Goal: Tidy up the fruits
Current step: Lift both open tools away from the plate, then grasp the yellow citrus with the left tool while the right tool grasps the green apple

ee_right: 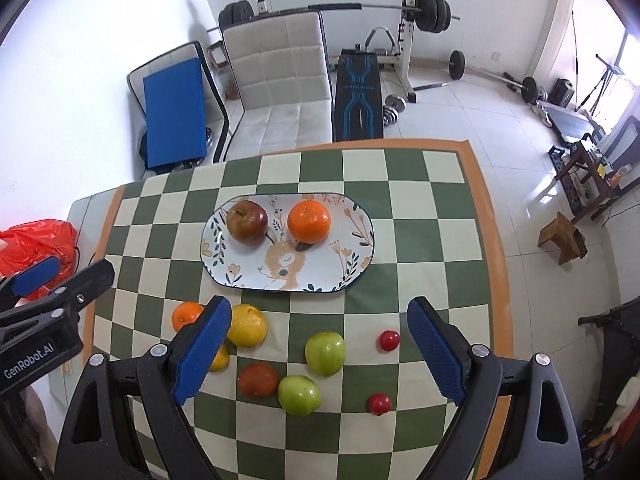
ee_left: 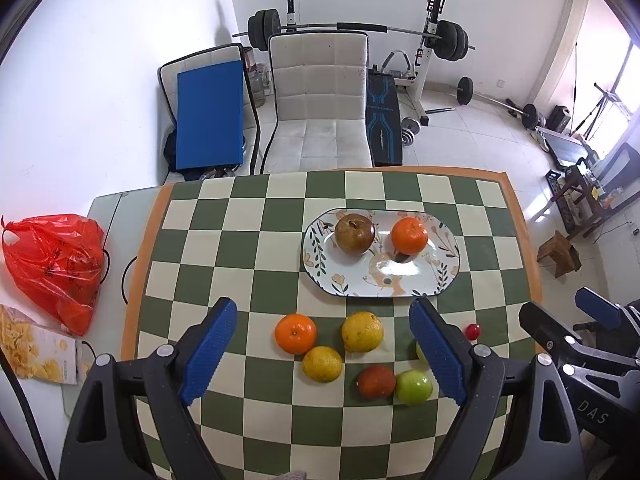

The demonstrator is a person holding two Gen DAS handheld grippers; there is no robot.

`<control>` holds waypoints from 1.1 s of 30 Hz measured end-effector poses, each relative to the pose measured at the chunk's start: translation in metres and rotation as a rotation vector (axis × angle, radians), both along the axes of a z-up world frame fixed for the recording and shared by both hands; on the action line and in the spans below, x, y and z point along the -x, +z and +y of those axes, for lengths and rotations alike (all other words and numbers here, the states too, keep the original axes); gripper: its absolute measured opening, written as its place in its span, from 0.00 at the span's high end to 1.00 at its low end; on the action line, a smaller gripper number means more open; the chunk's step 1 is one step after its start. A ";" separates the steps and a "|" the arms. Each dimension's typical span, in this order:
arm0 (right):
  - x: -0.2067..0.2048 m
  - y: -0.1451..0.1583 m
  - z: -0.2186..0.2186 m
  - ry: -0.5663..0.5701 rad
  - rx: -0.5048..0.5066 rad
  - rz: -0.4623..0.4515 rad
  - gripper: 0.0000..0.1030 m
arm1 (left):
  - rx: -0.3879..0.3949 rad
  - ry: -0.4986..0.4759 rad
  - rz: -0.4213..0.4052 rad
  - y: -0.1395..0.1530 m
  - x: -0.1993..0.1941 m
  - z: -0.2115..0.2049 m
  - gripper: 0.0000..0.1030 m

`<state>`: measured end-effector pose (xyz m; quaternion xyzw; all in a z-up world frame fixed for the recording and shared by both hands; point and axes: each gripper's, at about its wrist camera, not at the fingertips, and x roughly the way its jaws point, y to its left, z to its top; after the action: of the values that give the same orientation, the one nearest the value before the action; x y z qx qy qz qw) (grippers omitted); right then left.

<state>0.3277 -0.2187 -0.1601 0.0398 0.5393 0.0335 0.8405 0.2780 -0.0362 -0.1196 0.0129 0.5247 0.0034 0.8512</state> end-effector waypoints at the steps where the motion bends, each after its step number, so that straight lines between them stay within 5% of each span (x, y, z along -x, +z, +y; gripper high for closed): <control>1: 0.005 0.005 0.000 -0.003 -0.006 -0.008 0.11 | -0.003 -0.002 -0.003 0.002 0.004 0.000 0.15; 18: 0.050 0.040 0.013 -0.012 -0.028 -0.080 0.11 | 0.002 0.012 -0.018 0.008 0.021 0.011 0.14; 21: 0.050 0.039 0.015 -0.018 -0.036 -0.078 0.11 | -0.004 0.020 0.015 -0.003 0.014 0.014 0.01; 23: 0.048 0.035 0.015 -0.028 -0.047 -0.075 0.11 | -0.018 0.032 0.038 -0.016 0.008 0.018 0.01; 28: 0.037 0.007 0.009 -0.050 -0.087 -0.018 0.11 | -0.041 0.054 0.132 -0.058 -0.004 0.028 0.01; 33: 0.025 -0.064 0.008 -0.052 -0.097 0.144 0.11 | -0.044 0.078 0.291 -0.119 -0.010 0.039 0.01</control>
<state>0.3026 -0.2105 -0.2243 0.0967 0.5947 0.0346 0.7974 0.2880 0.0025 -0.2382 0.0113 0.6423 0.0459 0.7650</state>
